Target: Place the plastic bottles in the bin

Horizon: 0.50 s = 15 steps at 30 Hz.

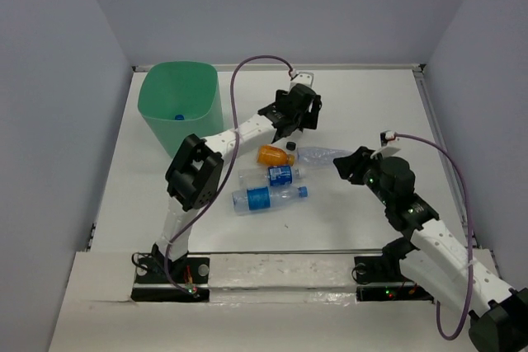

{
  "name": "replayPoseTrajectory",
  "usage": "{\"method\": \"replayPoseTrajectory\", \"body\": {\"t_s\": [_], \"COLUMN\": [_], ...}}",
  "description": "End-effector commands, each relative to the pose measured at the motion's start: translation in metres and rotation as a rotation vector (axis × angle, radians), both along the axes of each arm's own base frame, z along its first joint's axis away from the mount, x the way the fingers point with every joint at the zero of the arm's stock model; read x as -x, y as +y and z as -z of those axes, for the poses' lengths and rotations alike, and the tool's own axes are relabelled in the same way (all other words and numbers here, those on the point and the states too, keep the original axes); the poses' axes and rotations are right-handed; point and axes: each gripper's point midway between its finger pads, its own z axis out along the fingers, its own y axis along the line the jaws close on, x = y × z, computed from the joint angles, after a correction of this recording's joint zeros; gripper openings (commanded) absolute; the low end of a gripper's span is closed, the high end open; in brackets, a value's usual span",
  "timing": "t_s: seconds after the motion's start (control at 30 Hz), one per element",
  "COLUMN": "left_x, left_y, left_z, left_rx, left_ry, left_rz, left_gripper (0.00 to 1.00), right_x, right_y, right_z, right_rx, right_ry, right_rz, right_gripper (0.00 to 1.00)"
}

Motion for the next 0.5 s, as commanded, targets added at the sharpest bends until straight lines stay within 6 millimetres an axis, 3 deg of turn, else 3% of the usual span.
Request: {"method": "replayPoseTrajectory", "body": {"t_s": [0.0,0.3,0.47], "left_x": [-0.018,-0.030,-0.036], "left_y": [-0.003,-0.008,-0.008], "left_z": [-0.037,0.019,0.036], "left_rx": [-0.037,-0.132,-0.166], "left_ry": [-0.081,-0.015,-0.008], "left_rz": [-0.021,-0.033,-0.042], "left_gripper": [0.88,0.87,0.87], "right_x": [0.008,0.009,0.015], "right_y": [0.010,0.008,0.020], "right_z": [-0.004,-0.014,-0.031], "right_rx": [-0.026,-0.024,-0.056], "right_ry": [-0.015,-0.052,-0.077], "right_rz": [-0.060,-0.063,-0.139], "right_gripper": [0.48,0.49,0.54]}}
